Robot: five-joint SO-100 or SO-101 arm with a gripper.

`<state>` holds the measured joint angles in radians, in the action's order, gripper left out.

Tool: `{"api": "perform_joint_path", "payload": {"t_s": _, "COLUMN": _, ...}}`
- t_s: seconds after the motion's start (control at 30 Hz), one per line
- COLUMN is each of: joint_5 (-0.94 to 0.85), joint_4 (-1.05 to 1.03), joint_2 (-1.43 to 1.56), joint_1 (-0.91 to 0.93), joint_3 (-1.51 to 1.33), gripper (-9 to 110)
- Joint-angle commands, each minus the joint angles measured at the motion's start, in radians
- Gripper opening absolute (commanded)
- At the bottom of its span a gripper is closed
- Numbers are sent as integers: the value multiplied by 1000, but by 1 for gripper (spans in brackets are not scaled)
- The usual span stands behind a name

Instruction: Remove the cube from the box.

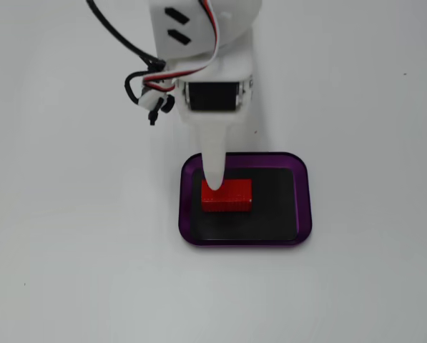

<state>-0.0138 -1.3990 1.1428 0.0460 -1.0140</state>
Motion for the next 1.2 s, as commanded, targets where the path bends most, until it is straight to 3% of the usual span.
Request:
{"api": "perform_joint_path", "payload": {"t_s": 0.0, "joint_5": 5, "joint_4": -12, "joint_2": -77, "joint_1": -9, "joint_3": 149, "gripper": 27}}
{"api": "perform_joint_path", "payload": {"t_s": 1.17, "joint_5": 6, "joint_4": 104, "joint_2": -296, "joint_1": -8, "joint_3": 222, "gripper": 27}}
